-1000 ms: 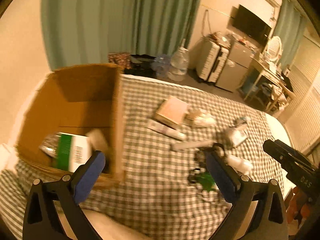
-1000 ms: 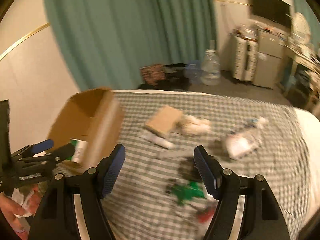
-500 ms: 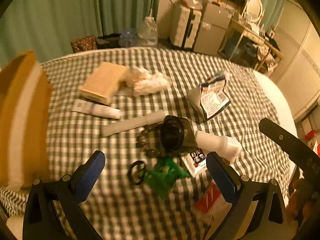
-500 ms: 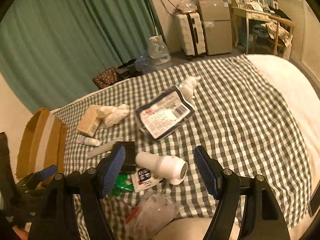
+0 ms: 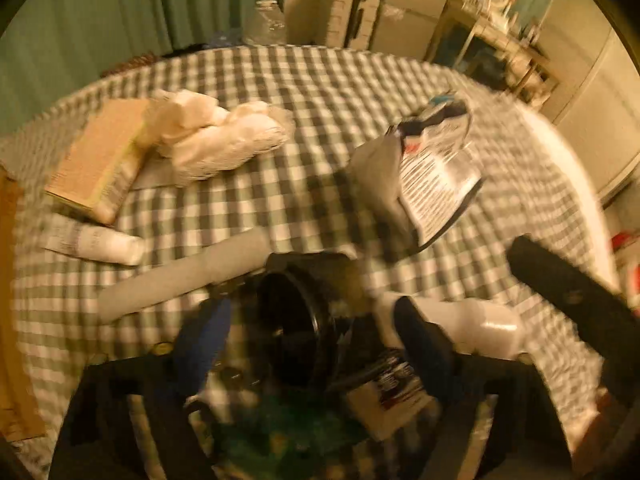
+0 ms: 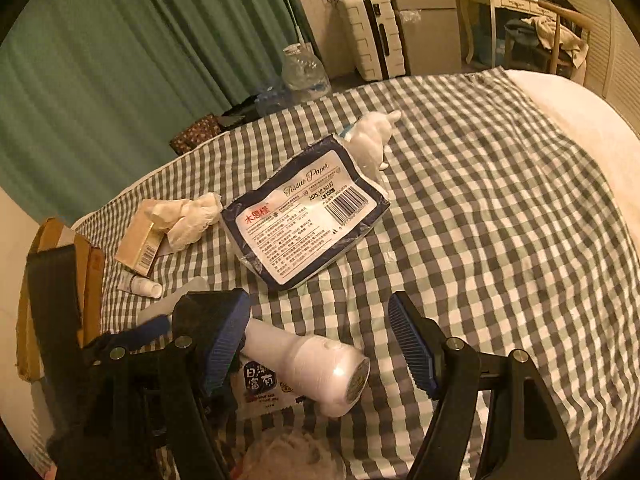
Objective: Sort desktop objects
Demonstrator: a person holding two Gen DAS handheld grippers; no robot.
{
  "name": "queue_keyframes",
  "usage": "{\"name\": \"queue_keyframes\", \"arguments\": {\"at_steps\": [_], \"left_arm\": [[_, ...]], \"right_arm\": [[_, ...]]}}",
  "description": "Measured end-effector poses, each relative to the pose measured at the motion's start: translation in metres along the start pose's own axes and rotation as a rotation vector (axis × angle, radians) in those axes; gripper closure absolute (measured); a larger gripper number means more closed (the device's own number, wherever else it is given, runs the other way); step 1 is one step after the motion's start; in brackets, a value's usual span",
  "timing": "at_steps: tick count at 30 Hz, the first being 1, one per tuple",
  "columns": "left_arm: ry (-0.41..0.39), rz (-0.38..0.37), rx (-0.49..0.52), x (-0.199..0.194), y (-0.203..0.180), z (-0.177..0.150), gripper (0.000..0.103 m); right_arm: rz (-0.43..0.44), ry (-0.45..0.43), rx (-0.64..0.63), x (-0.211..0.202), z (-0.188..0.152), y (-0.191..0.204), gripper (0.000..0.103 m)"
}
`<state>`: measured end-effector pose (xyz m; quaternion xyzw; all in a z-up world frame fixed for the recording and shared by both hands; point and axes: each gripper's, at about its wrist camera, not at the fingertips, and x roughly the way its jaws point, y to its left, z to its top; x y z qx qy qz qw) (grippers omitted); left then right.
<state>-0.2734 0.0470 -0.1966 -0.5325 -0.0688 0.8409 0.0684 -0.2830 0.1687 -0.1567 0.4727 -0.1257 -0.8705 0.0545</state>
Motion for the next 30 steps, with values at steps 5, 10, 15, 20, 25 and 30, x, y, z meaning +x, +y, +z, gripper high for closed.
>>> {"name": "queue_keyframes", "arguments": {"at_steps": [5,10,15,20,25,30], "left_arm": [[0.008,-0.003,0.013,-0.007,0.011,0.001,0.041],[-0.017,0.052,-0.013,-0.023,0.031,0.000,0.041],[-0.027,0.096,-0.044,-0.032,0.050,-0.001,0.041],[-0.040,0.087,-0.055,-0.046,0.063,-0.004,0.041],[-0.062,0.088,-0.059,-0.063,0.062,-0.005,0.045],[-0.109,0.083,-0.063,-0.096,0.057,-0.006,0.050]], "right_arm": [[-0.038,-0.008,-0.071,0.016,0.013,0.018,0.032],[-0.029,-0.011,-0.153,0.035,0.023,0.043,0.032],[-0.056,-0.005,-0.247,0.054,0.026,0.067,0.032],[-0.101,0.045,-0.268,0.070,0.024,0.068,0.085],[-0.065,-0.014,-0.232,0.034,0.021,0.055,0.093],[0.023,-0.055,-0.192,-0.015,0.012,0.053,0.094]]}}
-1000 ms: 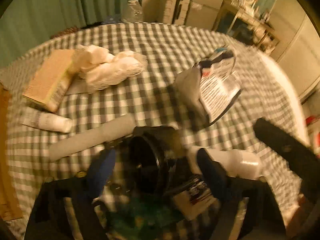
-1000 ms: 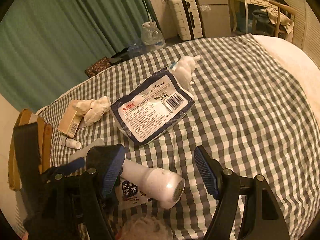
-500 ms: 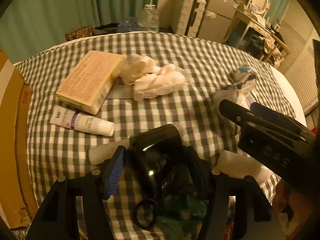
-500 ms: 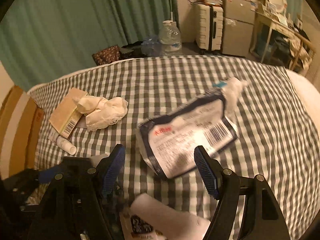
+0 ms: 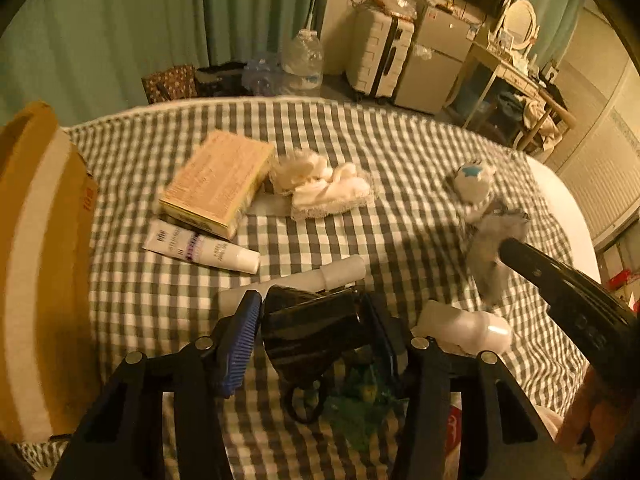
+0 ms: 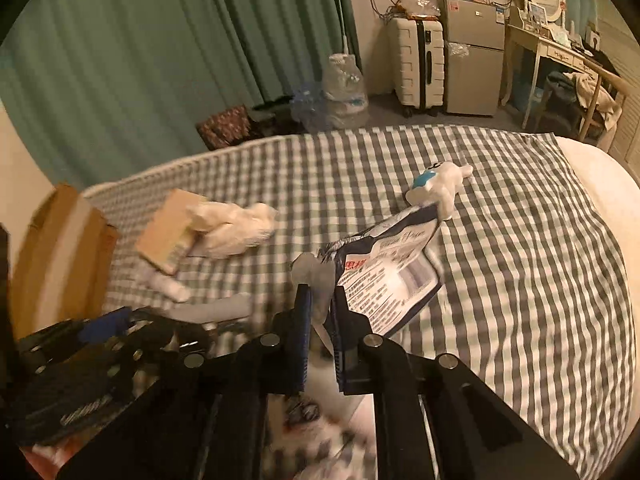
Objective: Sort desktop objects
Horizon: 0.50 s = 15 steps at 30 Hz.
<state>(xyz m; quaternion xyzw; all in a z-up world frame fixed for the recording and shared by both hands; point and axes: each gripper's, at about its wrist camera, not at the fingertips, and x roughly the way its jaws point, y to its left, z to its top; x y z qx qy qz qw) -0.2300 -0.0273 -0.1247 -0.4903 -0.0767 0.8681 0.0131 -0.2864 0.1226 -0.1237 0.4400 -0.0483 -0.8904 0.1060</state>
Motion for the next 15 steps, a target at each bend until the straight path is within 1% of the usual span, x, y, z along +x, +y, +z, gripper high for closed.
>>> {"name": "queue_keyframes", "arguments": {"at_steps": [2,6,9,13,15], "left_arm": [[-0.015,-0.007,0.000,-0.010,0.002,0.001,0.051],[-0.036,-0.024,-0.039,-0.034,0.011,-0.007,0.051],[-0.066,-0.020,-0.053,-0.057,0.016,-0.013,0.051],[-0.149,-0.018,-0.060,-0.099,0.024,-0.011,0.051],[-0.197,-0.016,-0.067,-0.123,0.031,-0.008,0.051]], "right_arm": [[0.009,-0.018,-0.013,-0.017,-0.002,0.009,0.094],[0.044,-0.051,0.005,-0.046,-0.005,0.021,0.094],[0.069,-0.079,-0.001,-0.072,-0.009,0.032,0.094],[0.091,-0.118,-0.045,-0.101,-0.007,0.056,0.094],[0.124,-0.137,-0.075,-0.118,-0.005,0.074,0.094]]}}
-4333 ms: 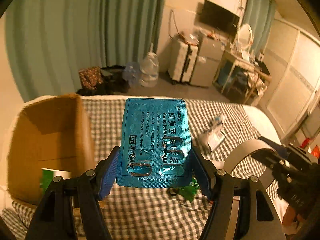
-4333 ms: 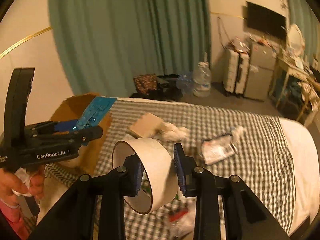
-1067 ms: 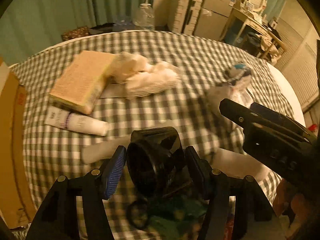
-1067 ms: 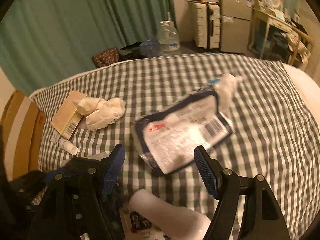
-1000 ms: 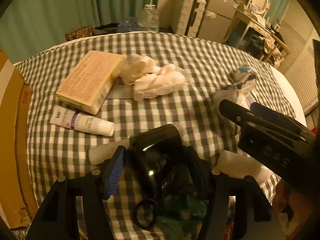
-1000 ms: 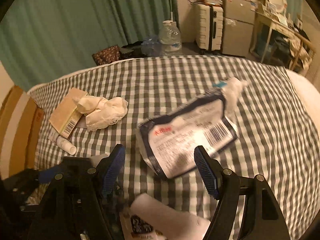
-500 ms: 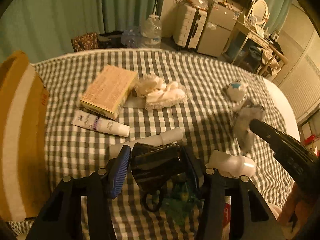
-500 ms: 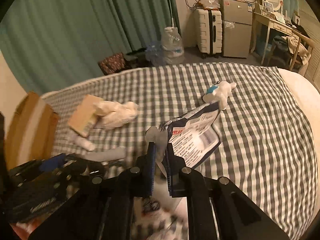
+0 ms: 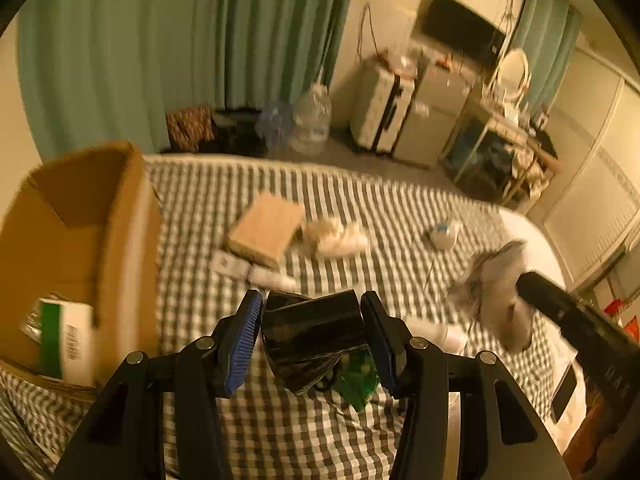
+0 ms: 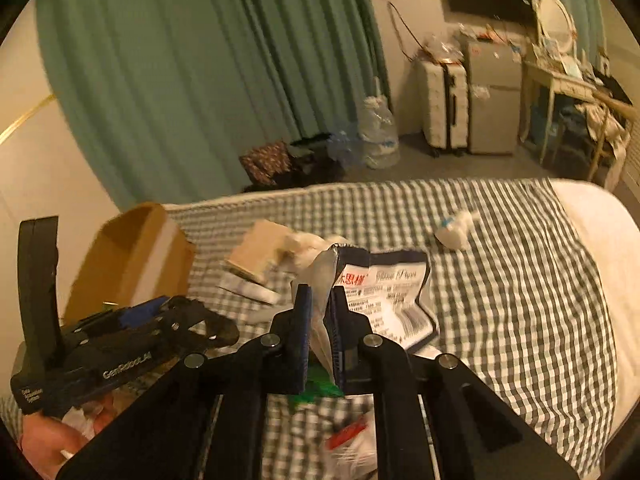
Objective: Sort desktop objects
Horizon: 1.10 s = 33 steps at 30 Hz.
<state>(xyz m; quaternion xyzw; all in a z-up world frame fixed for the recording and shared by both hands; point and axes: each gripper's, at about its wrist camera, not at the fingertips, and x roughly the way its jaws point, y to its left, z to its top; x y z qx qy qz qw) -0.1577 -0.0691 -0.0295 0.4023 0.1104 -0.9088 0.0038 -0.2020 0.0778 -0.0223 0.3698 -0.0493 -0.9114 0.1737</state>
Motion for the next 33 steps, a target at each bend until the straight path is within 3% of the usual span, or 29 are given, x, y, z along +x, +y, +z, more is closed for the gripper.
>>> {"name": "queue_keyframes", "arguments": {"at_steps": [9,17,18,19,21,28,33], "left_arm": [[-0.150,0.089,-0.077,-0.075,0.067,0.026,0.051],[-0.125,0.175,-0.180,-0.077,0.156,0.014,0.051],[-0.118,0.182,-0.188,-0.075,0.164,0.012,0.051],[-0.113,0.187,-0.194,-0.073,0.170,0.009,0.051],[-0.106,0.187,-0.209,-0.069,0.181,0.005,0.051],[-0.078,0.173,-0.245,-0.049,0.198,-0.004,0.051],[-0.055,0.173,-0.254,-0.036,0.206,-0.008,0.051]], "right_arm": [[0.133,-0.061,-0.175,-0.031,0.023,0.111,0.094],[0.207,-0.015,-0.280,0.008,0.016,0.194,0.093],[0.203,0.004,-0.276,0.017,0.011,0.195,0.081],[0.196,0.032,-0.268,0.028,0.007,0.193,0.057],[0.150,0.101,-0.220,0.057,-0.009,0.182,0.040],[-0.101,0.384,-0.101,0.151,-0.067,0.124,0.040],[-0.140,0.521,-0.056,0.182,-0.096,0.094,0.040]]}}
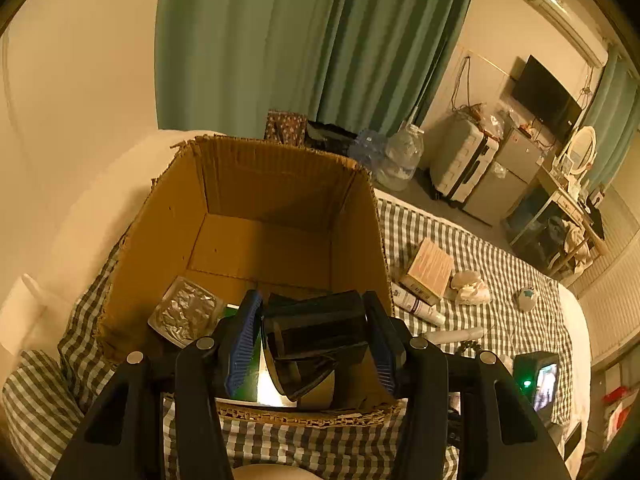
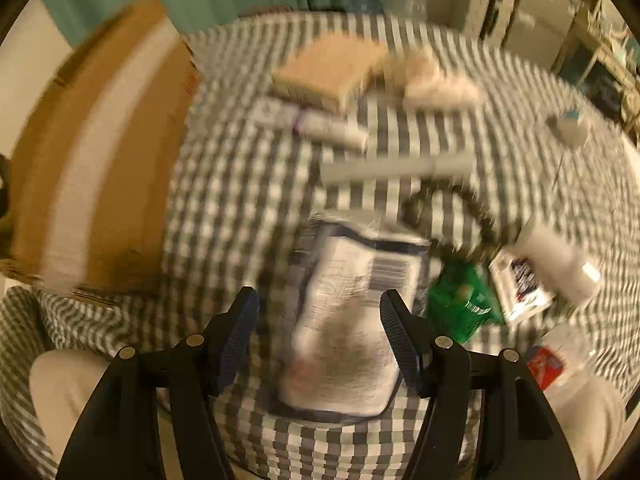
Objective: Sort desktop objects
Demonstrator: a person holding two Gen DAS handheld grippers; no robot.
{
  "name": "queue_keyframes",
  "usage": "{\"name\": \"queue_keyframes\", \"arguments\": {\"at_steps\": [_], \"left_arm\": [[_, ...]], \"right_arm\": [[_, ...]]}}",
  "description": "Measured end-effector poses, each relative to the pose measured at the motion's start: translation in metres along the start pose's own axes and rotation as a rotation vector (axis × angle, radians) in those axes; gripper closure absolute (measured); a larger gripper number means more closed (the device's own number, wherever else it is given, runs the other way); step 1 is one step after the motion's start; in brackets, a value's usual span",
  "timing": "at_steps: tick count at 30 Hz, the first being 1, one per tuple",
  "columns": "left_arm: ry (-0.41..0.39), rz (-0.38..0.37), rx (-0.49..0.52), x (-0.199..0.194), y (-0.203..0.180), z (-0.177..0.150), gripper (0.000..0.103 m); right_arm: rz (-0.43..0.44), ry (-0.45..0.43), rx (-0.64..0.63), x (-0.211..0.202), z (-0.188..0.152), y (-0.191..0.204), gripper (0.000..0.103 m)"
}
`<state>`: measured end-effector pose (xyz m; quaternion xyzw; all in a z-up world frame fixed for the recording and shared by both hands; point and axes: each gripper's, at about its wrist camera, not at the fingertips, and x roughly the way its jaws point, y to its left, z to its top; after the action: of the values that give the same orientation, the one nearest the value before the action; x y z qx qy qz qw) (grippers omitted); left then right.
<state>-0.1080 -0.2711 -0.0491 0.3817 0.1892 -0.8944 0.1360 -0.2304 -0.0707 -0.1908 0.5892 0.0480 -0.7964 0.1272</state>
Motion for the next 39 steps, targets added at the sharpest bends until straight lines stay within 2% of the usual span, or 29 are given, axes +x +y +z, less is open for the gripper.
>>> {"name": "queue_keyframes", "arguments": {"at_steps": [4,6,10,13,16,19,21,24,26,28,29,30,31,33,36,39], "left_arm": [[0.015,0.001,-0.009,0.007,0.007,-0.001,0.051],[0.027,-0.002,-0.015,0.011,0.009,-0.003,0.051],[0.033,-0.004,-0.016,0.012,0.010,-0.007,0.051],[0.033,-0.003,-0.021,0.013,0.013,-0.008,0.051],[0.035,0.006,-0.029,0.016,0.020,-0.008,0.051],[0.039,0.019,-0.044,0.018,0.029,-0.010,0.051],[0.041,0.041,-0.052,0.019,0.035,-0.010,0.051],[0.046,0.054,-0.067,0.020,0.043,-0.011,0.051],[0.047,0.065,-0.074,0.019,0.047,-0.012,0.051],[0.040,0.084,-0.079,0.017,0.051,-0.012,0.048],[0.035,0.092,-0.079,0.016,0.052,-0.012,0.039],[0.028,0.106,-0.075,0.013,0.053,-0.012,0.029],[0.022,0.120,-0.071,0.010,0.053,-0.012,0.012],[-0.006,0.129,-0.055,0.003,0.053,-0.013,0.008],[-0.009,0.135,-0.045,-0.003,0.052,-0.014,0.007],[-0.021,0.120,-0.044,-0.012,0.045,-0.015,0.007]], "right_arm": [[-0.037,0.059,0.000,0.022,-0.007,-0.005,0.040],[-0.082,0.053,-0.029,0.029,-0.011,-0.005,0.040],[-0.093,0.038,-0.035,0.031,-0.016,-0.016,0.077],[-0.049,0.023,-0.023,0.017,-0.014,-0.024,0.094],[0.048,-0.044,-0.005,-0.018,-0.007,-0.023,0.094],[0.109,-0.148,-0.061,-0.064,0.002,-0.002,0.094],[0.210,-0.224,-0.102,-0.100,0.012,0.022,0.094],[0.312,-0.298,-0.191,-0.134,0.024,0.062,0.094],[0.372,-0.318,-0.243,-0.139,0.043,0.097,0.094],[0.410,-0.341,-0.274,-0.145,0.057,0.120,0.088],[0.414,-0.357,-0.293,-0.147,0.064,0.133,0.087],[0.415,-0.383,-0.288,-0.149,0.070,0.141,0.072],[0.413,-0.406,-0.278,-0.150,0.073,0.145,0.044],[0.411,-0.457,-0.241,-0.153,0.081,0.149,0.016],[0.479,-0.470,-0.207,-0.162,0.087,0.147,0.016],[0.460,-0.496,-0.175,-0.170,0.085,0.137,0.016]]}}
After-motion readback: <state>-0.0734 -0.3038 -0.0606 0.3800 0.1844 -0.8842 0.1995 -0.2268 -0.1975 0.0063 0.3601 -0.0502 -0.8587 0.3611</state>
